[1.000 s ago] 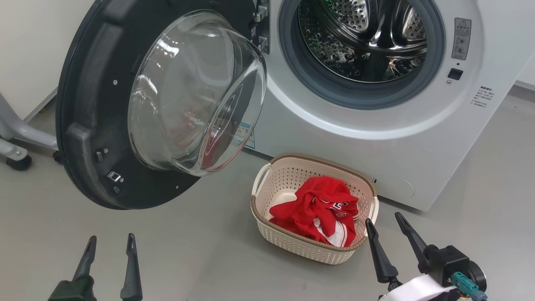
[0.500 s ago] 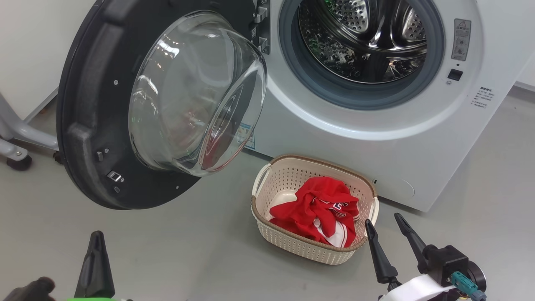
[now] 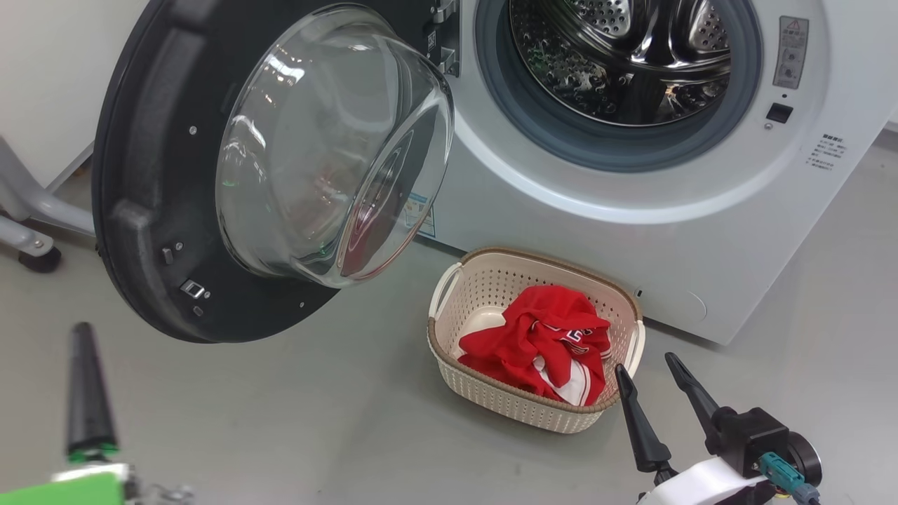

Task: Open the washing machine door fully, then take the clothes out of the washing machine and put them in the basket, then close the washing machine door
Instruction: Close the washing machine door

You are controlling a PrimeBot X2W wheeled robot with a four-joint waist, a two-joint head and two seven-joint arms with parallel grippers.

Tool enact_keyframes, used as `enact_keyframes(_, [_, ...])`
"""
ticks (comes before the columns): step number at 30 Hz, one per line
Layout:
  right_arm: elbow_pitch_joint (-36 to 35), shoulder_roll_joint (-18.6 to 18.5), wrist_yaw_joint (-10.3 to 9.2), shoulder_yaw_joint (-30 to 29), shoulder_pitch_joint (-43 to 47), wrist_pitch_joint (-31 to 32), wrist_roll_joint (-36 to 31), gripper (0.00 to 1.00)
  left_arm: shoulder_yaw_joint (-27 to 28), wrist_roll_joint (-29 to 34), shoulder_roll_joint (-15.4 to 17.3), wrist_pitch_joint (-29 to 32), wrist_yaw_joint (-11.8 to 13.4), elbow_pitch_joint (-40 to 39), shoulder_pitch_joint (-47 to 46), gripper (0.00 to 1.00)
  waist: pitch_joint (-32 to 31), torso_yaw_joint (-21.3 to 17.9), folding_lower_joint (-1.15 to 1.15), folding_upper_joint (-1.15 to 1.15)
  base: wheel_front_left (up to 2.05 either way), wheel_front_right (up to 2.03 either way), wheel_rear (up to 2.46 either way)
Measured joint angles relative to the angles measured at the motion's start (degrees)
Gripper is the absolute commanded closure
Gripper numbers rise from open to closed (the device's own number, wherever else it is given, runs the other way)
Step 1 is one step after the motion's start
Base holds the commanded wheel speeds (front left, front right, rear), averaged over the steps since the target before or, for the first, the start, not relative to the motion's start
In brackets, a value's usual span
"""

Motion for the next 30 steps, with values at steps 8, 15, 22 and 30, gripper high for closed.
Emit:
enact_keyframes(8, [-1.62, -0.76, -0.02, -0.03, -0.08, 0.74, -0.51, 0.00, 16.14, -16.47, -0.12, 3.22, -6.14, 0.87, -4.50, 1.00, 2.23, -0.18, 0.00, 0.00, 0.00, 0.00, 0.00])
enact_keyframes(15, [-3.09, -1.55, -0.01, 0.03, -1.04, 1.59, -1.36, 0.00, 21.26, -25.14, 6.73, 10.45, -6.31, 7.55, -8.24, 1.00, 4.76, -0.70, 0.00, 0.00, 0.00, 0.00, 0.00])
enact_keyframes(22, [-4.48, -2.59, -0.01, -0.09, -2.98, 2.36, -1.69, 0.00, 24.44, -30.84, 13.59, 17.17, -4.22, 15.37, -12.00, 1.00, 7.65, -1.72, 0.00, 0.00, 0.00, 0.00, 0.00])
enact_keyframes(30, [-5.14, -3.20, 0.07, -0.29, -4.60, 3.01, -1.85, 0.00, 24.61, -34.10, 17.60, 22.25, -1.63, 23.62, -16.66, 1.00, 10.35, -3.81, 0.00, 0.00, 0.00, 0.00, 0.00])
